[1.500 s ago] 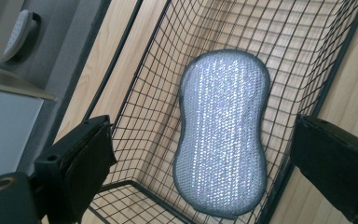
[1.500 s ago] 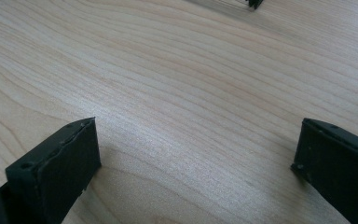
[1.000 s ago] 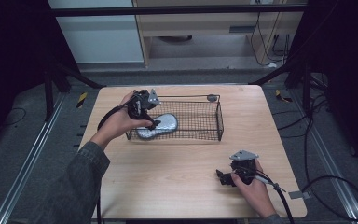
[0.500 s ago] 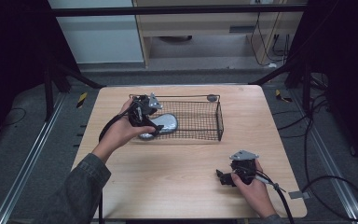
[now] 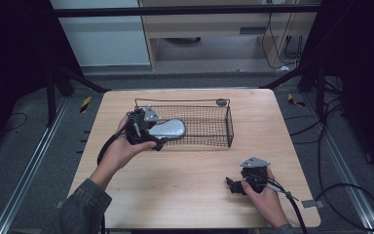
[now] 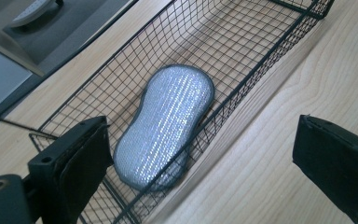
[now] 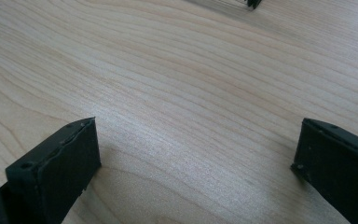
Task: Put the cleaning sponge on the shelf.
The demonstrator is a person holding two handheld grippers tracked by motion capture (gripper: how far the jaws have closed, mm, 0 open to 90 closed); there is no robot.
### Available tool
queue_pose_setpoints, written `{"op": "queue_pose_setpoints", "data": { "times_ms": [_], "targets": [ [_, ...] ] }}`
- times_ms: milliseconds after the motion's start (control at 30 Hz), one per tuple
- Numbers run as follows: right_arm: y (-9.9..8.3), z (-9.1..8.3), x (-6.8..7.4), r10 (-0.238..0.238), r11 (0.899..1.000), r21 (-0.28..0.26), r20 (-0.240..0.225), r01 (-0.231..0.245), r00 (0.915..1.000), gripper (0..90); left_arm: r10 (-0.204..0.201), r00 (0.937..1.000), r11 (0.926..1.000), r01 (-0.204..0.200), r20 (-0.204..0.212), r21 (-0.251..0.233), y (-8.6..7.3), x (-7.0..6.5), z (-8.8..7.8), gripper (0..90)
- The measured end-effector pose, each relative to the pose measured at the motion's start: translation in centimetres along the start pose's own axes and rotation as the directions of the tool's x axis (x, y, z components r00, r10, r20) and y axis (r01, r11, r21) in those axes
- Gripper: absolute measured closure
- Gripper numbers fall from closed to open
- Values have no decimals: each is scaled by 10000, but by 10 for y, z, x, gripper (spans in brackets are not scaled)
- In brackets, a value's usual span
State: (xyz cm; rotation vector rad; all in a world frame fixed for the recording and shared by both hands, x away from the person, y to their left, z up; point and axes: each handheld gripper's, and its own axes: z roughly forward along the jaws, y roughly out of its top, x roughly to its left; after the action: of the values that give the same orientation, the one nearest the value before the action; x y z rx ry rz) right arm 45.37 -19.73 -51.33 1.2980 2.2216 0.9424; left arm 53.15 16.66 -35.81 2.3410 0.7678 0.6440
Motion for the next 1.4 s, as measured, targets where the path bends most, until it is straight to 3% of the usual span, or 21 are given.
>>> {"op": "queue_pose_setpoints", "data": {
  "times_ms": [33, 233, 300, 467, 633, 667, 767, 833, 900, 1000, 1033, 1067, 1200, 1400],
  "targets": [
    [0, 0, 0, -2, 10000, -2, 2, 2, 10000, 4, -172, 9998, 9997, 172, 37, -149, -8, -2, -5, 35],
    [0, 0, 0, -11, 10000, -5, 7, 11, 10000, 4, -330, 9994, 9993, 328, -75, -198, -31, -8, -14, 35],
    [0, 0, 0, -19, 10000, -13, 10, 19, 10000, 4, -363, 9985, 9991, 353, -407, -255, -45, -13, -19, 36],
    [0, 0, 0, -18, 10000, -14, 8, 18, 10000, 4, -682, 9973, 9975, 676, -263, -216, -66, -18, -21, 36],
    [0, 0, 0, -7, 10000, -16, 2, 7, 10000, 4, -1295, 9914, 9912, 1290, -168, -297, -95, -21, -13, 38],
    [0, 0, 0, -8, 10000, -18, 3, 8, 10000, 4, -1295, 9914, 9912, 1290, -168, -297, -95, -21, -13, 40],
    [0, 0, 0, -6, 10000, -17, 4, 6, 10000, 4, -1589, 9873, 9873, 1589, -46, 31, -114, -22, -2, 40],
    [0, 0, 0, -5, 10000, -16, 2, 5, 10000, 4, -1604, 9870, 9869, 1604, -54, 146, -118, -21, 0, 40],
    [0, 0, 0, 6, 10000, -20, -13, -6, 10000, 4, -1961, 9806, 9801, 1962, -57, 315, -132, -17, 6, 39],
    [0, 0, 0, 6, 10000, -23, -17, -6, 10000, 4, -2049, 9786, 9775, 2055, -189, 480, -140, -14, 9, 39],
    [0, 0, 0, 3, 10000, -19, -21, -3, 10000, 4, -2234, 9742, 9726, 2250, -327, 591, -146, -9, 12, 38],
    [0, 0, 0, 3, 10000, -19, -21, -3, 10000, 4, -2234, 9742, 9726, 2250, -327, 591, -146, -9, 12, 38],
    [0, 0, 0, 6, 10000, -23, -14, -6, 10000, 4, -2637, 9620, 9610, 2684, -713, 669, -160, 3, 19, 38],
    [0, 0, 0, 7, 10000, -20, -22, -7, 10000, 4, -3070, 9488, 9478, 3118, -739, 669, -173, 14, 26, 39]
  ]
}}
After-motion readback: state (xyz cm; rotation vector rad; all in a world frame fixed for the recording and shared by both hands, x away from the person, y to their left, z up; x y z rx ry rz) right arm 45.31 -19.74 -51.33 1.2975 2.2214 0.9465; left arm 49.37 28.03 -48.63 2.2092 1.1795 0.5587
